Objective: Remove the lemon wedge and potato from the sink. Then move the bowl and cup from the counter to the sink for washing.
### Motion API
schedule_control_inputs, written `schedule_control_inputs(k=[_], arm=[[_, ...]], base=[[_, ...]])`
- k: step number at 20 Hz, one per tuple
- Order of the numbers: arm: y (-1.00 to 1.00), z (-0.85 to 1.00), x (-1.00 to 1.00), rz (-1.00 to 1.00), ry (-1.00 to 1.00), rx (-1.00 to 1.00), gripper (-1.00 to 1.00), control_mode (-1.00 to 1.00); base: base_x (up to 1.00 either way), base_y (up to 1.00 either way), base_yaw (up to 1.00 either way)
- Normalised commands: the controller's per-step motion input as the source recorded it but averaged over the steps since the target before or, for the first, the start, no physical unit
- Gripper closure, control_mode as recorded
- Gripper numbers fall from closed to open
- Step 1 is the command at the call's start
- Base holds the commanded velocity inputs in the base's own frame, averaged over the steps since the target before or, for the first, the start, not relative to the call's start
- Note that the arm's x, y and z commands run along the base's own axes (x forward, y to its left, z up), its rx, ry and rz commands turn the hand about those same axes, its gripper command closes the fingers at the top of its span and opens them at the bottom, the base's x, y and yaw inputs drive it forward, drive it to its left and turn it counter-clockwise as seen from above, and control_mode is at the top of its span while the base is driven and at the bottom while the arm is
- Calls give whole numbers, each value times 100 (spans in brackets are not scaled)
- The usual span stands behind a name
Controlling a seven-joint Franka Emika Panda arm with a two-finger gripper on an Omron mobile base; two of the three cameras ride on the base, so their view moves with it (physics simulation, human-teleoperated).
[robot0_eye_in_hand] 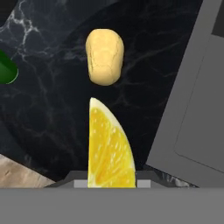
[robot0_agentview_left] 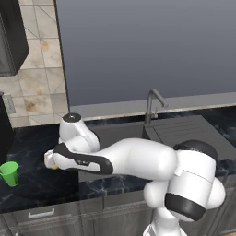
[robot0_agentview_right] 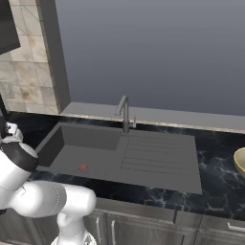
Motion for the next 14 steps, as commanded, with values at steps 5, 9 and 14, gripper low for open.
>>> schedule_control_inputs(k=[5,9,14], arm=[[23,-16,-4,0,-5,0,100,-100],[17,-14,0,0,0,0,100,-100],[16,-13,0,0,0,0,100,-100]], base=[[0,0,0],[0,0,0],[0,0,0]])
